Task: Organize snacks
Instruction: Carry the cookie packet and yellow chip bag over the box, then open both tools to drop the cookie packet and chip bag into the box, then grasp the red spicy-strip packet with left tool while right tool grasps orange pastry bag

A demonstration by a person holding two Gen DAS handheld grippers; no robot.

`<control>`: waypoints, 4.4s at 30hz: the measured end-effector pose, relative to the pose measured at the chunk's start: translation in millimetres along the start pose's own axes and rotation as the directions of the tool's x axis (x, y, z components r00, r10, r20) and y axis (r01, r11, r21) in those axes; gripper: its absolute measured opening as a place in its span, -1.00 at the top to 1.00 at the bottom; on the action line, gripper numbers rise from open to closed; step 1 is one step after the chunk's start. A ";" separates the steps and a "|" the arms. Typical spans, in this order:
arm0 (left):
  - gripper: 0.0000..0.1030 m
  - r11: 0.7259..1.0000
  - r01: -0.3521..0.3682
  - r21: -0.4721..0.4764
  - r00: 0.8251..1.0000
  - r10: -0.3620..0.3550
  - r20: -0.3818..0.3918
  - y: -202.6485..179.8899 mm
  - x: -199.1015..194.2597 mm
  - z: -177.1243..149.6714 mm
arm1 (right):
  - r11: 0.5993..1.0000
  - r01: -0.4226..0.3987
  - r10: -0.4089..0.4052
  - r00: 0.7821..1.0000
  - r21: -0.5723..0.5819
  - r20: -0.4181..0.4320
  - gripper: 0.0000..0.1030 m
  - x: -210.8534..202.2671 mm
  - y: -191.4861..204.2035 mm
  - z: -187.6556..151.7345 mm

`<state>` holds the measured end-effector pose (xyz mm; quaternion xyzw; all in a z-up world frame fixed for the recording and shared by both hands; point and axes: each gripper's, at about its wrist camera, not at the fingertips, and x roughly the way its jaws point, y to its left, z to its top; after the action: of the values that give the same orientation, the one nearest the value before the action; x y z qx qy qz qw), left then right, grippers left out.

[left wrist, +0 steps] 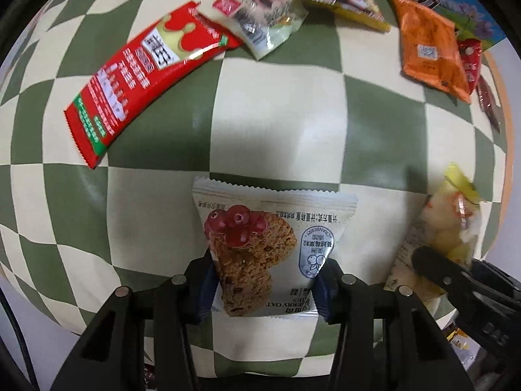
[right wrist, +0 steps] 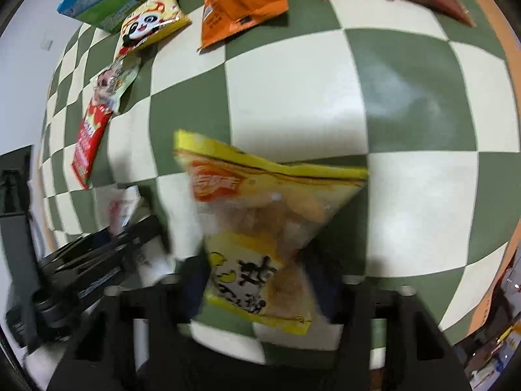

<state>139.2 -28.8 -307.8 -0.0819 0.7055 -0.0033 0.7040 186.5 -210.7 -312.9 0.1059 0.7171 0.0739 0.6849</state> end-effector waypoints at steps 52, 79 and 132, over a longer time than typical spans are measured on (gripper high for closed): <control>0.04 0.995 0.086 0.045 0.988 -0.080 -0.133 -34.3 -89.7 347.3 | 0.998 0.027 -0.025 0.999 -0.061 0.030 0.19 -112.3 19.8 339.0; -0.78 0.993 -0.062 0.105 0.938 0.022 0.346 -27.1 -192.3 256.5 | 0.989 0.135 -0.107 0.939 -0.063 0.327 -0.93 -166.4 17.0 258.3; -0.16 0.971 -0.157 0.178 0.987 0.157 0.019 96.6 -38.1 123.7 | 0.996 0.088 -0.084 0.983 -0.019 0.166 -0.02 -21.0 35.6 172.7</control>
<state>251.2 84.8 -282.6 0.0378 0.7049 -0.0109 0.7082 361.5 -188.4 -292.5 0.0715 0.6609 0.0448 0.7457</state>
